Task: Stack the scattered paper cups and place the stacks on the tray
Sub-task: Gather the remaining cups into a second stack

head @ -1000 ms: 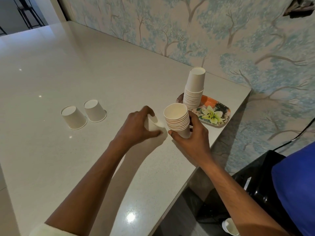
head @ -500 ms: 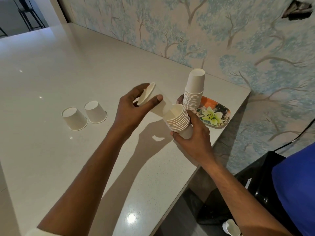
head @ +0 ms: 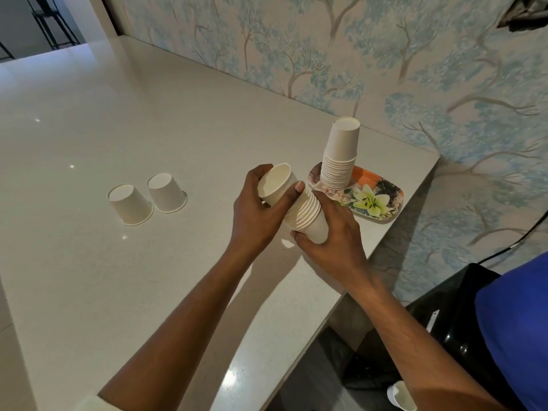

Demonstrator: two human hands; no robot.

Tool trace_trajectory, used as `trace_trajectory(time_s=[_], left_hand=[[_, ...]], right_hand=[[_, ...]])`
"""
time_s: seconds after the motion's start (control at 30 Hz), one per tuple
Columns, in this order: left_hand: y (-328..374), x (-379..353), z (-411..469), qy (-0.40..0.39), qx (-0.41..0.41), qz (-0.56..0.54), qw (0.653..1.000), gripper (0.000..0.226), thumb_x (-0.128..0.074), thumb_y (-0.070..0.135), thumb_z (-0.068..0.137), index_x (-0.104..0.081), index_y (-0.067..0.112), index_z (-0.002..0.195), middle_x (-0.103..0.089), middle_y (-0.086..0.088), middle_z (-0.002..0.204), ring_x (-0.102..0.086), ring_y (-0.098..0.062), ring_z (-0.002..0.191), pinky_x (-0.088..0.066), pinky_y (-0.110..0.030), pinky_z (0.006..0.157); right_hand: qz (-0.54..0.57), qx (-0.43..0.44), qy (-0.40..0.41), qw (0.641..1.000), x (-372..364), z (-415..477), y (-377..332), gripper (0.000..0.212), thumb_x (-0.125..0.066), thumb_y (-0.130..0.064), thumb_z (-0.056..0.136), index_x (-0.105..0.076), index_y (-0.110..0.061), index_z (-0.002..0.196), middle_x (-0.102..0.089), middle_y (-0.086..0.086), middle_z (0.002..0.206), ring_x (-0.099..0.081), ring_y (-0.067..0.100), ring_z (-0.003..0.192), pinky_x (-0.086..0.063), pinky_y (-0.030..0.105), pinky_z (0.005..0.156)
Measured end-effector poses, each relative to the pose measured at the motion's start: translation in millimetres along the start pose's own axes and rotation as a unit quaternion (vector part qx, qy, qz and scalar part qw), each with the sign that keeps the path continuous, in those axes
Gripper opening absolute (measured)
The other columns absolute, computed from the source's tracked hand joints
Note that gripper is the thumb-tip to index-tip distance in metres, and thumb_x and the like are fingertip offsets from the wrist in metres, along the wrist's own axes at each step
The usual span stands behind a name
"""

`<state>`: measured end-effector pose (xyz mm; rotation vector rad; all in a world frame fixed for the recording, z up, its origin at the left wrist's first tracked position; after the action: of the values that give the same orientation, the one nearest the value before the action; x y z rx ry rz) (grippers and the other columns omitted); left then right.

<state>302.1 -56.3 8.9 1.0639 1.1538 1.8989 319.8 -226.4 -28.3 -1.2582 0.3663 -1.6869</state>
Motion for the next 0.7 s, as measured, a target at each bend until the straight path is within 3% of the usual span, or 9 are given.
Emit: trace_trajectory(time_s=[0.07,0.17,0.3,0.37,0.43,0.53,0.63,0.7], left_hand=[[-2.8,-8.7,-4.4,-0.018,0.006,0.003,1.0,0.065,-0.059,0.066,0.088,-0.05,0.025,0.137,-0.061,0.009,0.128,-0.06,-0.007,0.113,-0.055,-0.014,0.082],[-5.8,-21.4,-10.3,-0.052,0.007,0.02,0.998,0.069,-0.034,0.07,0.094,-0.048,0.022,0.143,-0.06,0.005,0.136,-0.059,-0.009,0.119,-0.055,-0.026,0.095],[-6.0,-24.5,-12.0,-0.08,0.003,0.044,0.996,0.06,-0.032,0.059,0.102,-0.049,0.02,0.143,-0.058,0.01,0.135,-0.054,-0.011,0.123,-0.048,-0.023,0.102],[-10.6,-6.1,-2.0,-0.054,0.001,0.095,0.994,0.067,-0.032,0.064,0.1,-0.042,0.02,0.15,-0.05,0.0,0.15,-0.044,-0.019,0.139,-0.038,-0.036,0.113],[-12.4,27.3,15.9,0.002,-0.033,0.177,0.984,0.065,-0.042,0.062,0.099,-0.046,0.02,0.147,-0.049,-0.006,0.151,-0.039,-0.025,0.141,-0.029,-0.039,0.116],[-23.5,83.3,51.0,0.052,-0.012,0.366,0.929,0.069,-0.059,0.062,0.088,-0.051,0.021,0.142,-0.047,-0.012,0.149,-0.035,-0.036,0.138,-0.026,-0.045,0.113],[-55.7,133.3,80.9,0.006,0.133,0.522,0.843,0.077,-0.069,0.06,0.082,-0.043,0.025,0.145,-0.041,-0.017,0.149,-0.03,-0.046,0.137,-0.026,-0.059,0.11],[-72.4,153.6,91.8,-0.042,0.191,0.579,0.791,0.08,-0.071,0.061,0.081,-0.042,0.022,0.144,-0.042,-0.021,0.145,-0.031,-0.049,0.135,-0.026,-0.06,0.109]], right_hand=[[-0.003,-0.004,0.003,1.0,0.1,2.1,-0.3,0.076,-0.081,-0.041,0.083,-0.043,-0.026,0.148,-0.058,-0.003,0.138,-0.057,0.016,0.124,-0.056,0.044,0.1],[0.004,-0.004,0.011,1.0,1.6,6.0,-3.5,0.074,-0.081,-0.041,0.083,-0.047,-0.023,0.146,-0.061,-0.002,0.133,-0.059,0.016,0.12,-0.058,0.043,0.095],[0.002,0.004,0.016,1.0,2.7,8.4,-6.3,0.071,-0.082,-0.04,0.082,-0.049,-0.024,0.143,-0.062,-0.004,0.129,-0.059,0.014,0.116,-0.058,0.04,0.092],[0.007,-0.004,0.016,1.0,2.9,8.1,-2.1,0.073,-0.082,-0.043,0.081,-0.048,-0.024,0.143,-0.061,-0.003,0.131,-0.059,0.014,0.117,-0.057,0.04,0.094],[0.01,-0.006,0.019,1.0,4.1,8.2,1.5,0.073,-0.081,-0.044,0.081,-0.048,-0.023,0.142,-0.061,-0.003,0.131,-0.059,0.014,0.116,-0.057,0.04,0.093],[0.015,-0.012,0.018,1.0,5.3,8.3,7.3,0.075,-0.081,-0.047,0.081,-0.048,-0.023,0.143,-0.06,-0.003,0.133,-0.059,0.016,0.118,-0.057,0.042,0.094],[0.024,-0.018,0.015,0.999,4.0,7.7,12.0,0.077,-0.08,-0.048,0.08,-0.047,-0.022,0.144,-0.06,-0.002,0.134,-0.059,0.017,0.12,-0.057,0.044,0.095],[0.03,-0.019,0.014,0.999,2.6,7.8,12.0,0.078,-0.081,-0.049,0.08,-0.047,-0.022,0.145,-0.06,-0.003,0.135,-0.059,0.016,0.121,-0.058,0.044,0.096]])
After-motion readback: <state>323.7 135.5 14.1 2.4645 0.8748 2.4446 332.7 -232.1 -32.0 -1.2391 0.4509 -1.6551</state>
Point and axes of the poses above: each hand's wrist, its own z-axis towards the middle knuckle, its own x-axis out of the back of the hand, y = z × x, the point moved 9 cm from there along z, towards the middle knuckle
